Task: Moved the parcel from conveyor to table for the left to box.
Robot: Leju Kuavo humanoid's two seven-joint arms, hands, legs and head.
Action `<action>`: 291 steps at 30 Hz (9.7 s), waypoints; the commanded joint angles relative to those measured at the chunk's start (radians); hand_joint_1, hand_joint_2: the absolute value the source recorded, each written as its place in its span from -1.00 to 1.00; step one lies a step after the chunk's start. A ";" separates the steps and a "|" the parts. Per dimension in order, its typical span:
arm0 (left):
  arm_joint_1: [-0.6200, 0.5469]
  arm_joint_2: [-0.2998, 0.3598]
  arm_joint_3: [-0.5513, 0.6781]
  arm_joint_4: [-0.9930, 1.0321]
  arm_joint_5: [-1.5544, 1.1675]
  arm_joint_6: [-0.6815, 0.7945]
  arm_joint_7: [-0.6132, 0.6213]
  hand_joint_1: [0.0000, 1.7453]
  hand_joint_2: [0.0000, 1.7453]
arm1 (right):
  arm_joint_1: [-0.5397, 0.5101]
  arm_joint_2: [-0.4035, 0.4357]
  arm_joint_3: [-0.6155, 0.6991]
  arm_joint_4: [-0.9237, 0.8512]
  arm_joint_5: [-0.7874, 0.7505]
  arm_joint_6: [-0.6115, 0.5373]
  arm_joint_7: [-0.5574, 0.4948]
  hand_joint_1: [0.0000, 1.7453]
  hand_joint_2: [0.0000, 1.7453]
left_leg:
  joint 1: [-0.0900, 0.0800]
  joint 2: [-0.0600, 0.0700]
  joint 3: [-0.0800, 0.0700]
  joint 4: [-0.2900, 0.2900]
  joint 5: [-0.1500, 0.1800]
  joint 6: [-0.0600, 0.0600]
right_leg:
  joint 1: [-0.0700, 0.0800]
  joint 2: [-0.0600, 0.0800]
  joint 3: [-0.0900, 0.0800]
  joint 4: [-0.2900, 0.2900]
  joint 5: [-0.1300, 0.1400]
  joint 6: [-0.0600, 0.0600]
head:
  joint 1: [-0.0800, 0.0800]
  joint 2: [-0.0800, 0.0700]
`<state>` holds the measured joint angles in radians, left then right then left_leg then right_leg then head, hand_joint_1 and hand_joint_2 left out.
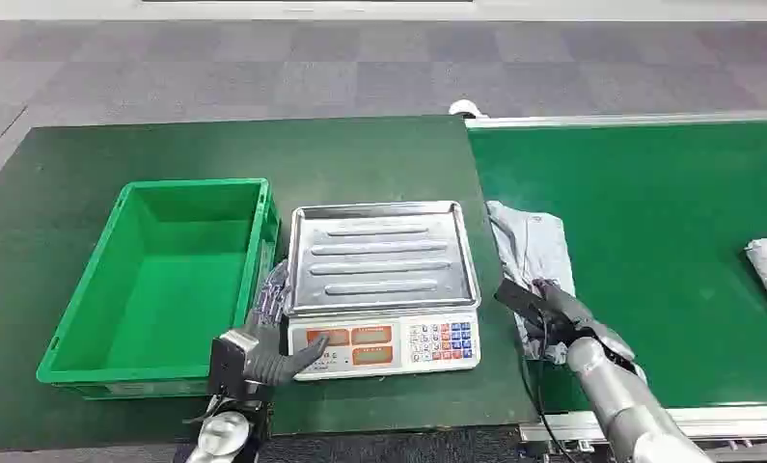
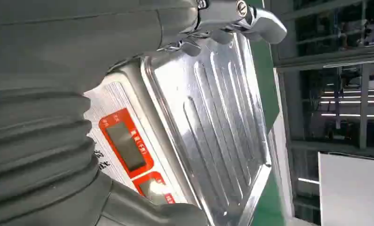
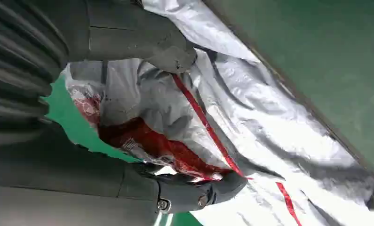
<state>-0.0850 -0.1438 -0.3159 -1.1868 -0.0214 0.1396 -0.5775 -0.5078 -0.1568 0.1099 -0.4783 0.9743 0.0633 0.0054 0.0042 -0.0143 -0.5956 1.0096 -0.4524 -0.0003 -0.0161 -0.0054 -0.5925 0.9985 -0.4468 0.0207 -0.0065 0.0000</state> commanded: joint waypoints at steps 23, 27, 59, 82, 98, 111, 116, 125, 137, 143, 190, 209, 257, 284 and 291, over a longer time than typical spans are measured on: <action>-0.032 0.034 -0.023 0.056 0.017 0.010 0.008 -1.00 1.00 | -0.014 0.009 0.091 0.079 -0.019 -0.052 0.019 1.00 1.00 | 0.000 0.001 0.005 -0.002 0.000 0.000 | 0.000 -0.001 0.007 -0.003 0.000 -0.001 | 0.000 0.000; -0.032 0.032 -0.026 0.062 0.020 0.009 0.005 -1.00 1.00 | -0.014 0.011 0.091 0.068 -0.020 -0.085 0.007 1.00 1.00 | 0.000 0.000 0.005 -0.001 -0.001 0.000 | 0.000 -0.001 0.006 -0.002 -0.001 0.000 | 0.000 0.000; 0.010 0.012 0.014 0.030 0.010 0.023 -0.030 -1.00 1.00 | 0.158 0.064 -0.070 -0.568 0.017 -0.697 -0.277 1.00 1.00 | 0.000 0.004 0.002 -0.001 -0.002 0.000 | 0.000 0.003 0.002 -0.001 -0.001 -0.001 | 0.000 0.000; -0.003 0.000 0.037 -0.239 -0.002 0.406 -0.121 -1.00 1.00 | -0.021 0.121 0.071 -0.587 -0.064 -0.507 -0.410 1.00 1.00 | 0.000 0.009 0.000 0.001 -0.001 0.000 | 0.000 0.009 -0.002 0.001 0.001 -0.001 | 0.001 0.000; -0.036 -0.041 0.034 -0.209 0.044 0.465 -0.121 -1.00 1.00 | -0.307 0.245 0.107 0.168 -0.301 -0.010 -0.487 1.00 1.00 | 0.000 0.006 0.002 -0.001 0.002 -0.001 | 0.000 0.005 0.001 0.001 0.003 -0.001 | 0.000 0.000; 0.009 -0.039 0.069 -0.238 0.040 0.469 -0.121 -1.00 1.00 | -0.271 0.263 0.078 0.176 -0.420 0.235 -0.633 1.00 1.00 | 0.000 0.004 0.000 -0.001 0.002 -0.001 | 0.000 0.004 -0.001 0.000 0.003 -0.001 | 0.000 0.000; 0.015 -0.032 0.074 -0.237 0.015 0.486 -0.121 -1.00 1.00 | -0.277 0.261 0.108 0.171 -0.397 0.143 -0.600 1.00 1.00 | 0.000 0.005 0.001 -0.001 0.002 -0.001 | 0.000 0.004 -0.001 0.000 0.003 -0.002 | 0.000 0.000; 0.015 -0.032 0.074 -0.237 0.015 0.486 -0.121 -1.00 1.00 | -0.277 0.261 0.108 0.171 -0.397 0.143 -0.600 1.00 1.00 | 0.000 0.004 0.000 -0.001 0.002 -0.001 | 0.001 0.004 -0.001 0.000 0.003 -0.002 | 0.000 0.000; 0.013 -0.031 0.072 -0.215 0.025 0.465 -0.121 -1.00 1.00 | -0.259 0.254 0.133 0.158 -0.363 -0.032 -0.556 -1.00 1.00 | 0.000 0.004 0.000 -0.001 0.002 -0.001 | 0.001 0.004 -0.001 0.000 0.003 -0.001 | 0.000 0.000; -0.008 -0.038 0.068 -0.178 0.027 0.440 -0.121 -1.00 1.00 | -0.204 0.236 0.097 0.103 -0.427 -0.044 -0.667 -1.00 1.00 | 0.000 0.002 0.000 -0.001 0.003 -0.001 | 0.000 0.002 -0.001 0.000 0.003 -0.001 | 0.000 0.000; -0.294 -0.028 -0.018 0.107 -0.078 0.450 -0.121 -1.00 1.00 | 0.207 0.038 0.123 -0.998 -0.802 -0.638 -0.704 -1.00 1.00 | 0.000 0.004 -0.003 0.000 0.002 -0.001 | 0.000 0.003 -0.005 0.001 0.003 -0.001 | 0.000 0.000; -0.751 -0.205 -0.724 0.820 -0.552 -0.074 0.645 -1.00 1.00 | 0.362 0.238 -0.094 -0.824 -0.571 -0.385 -0.668 -1.00 1.00 | -0.001 0.008 0.001 -0.001 0.001 -0.001 | -0.001 0.007 -0.002 -0.002 0.004 -0.001 | 0.000 0.000; -0.589 -0.205 -0.212 0.663 -0.468 0.437 -0.072 1.00 1.00 | 0.333 0.244 -0.093 -0.775 -0.559 -0.370 -0.685 -1.00 1.00 | -0.001 0.007 -0.002 0.000 0.002 0.000 | 0.000 0.006 -0.004 0.000 0.006 -0.001 | 0.000 0.000; -0.611 -0.205 -0.710 0.813 -0.677 -0.224 0.256 1.00 1.00 | 0.450 0.265 -0.206 -0.916 -0.514 -0.312 -0.672 -1.00 1.00 | -0.001 0.004 0.002 -0.001 0.002 0.002 | -0.001 0.002 0.001 -0.001 0.005 0.000 | 0.000 0.000; -0.610 -0.177 -0.422 0.724 -0.556 0.128 0.208 1.00 1.00 | 0.469 0.280 -0.197 -0.948 -0.508 -0.307 -0.667 -1.00 1.00 | -0.001 0.007 0.002 -0.001 0.004 0.001 | -0.001 0.005 0.000 -0.001 0.006 -0.001 | 0.000 0.000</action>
<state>-0.6852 -0.3735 -1.0017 -0.4429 -0.6469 -0.0442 -0.3670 -0.0470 0.0874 -0.0599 -1.4054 0.4620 -0.2502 -0.6733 0.0027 -0.0115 -0.5943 1.0097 -0.4487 0.0019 -0.0175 -0.0035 -0.5916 0.9987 -0.4417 0.0212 -0.0065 0.0000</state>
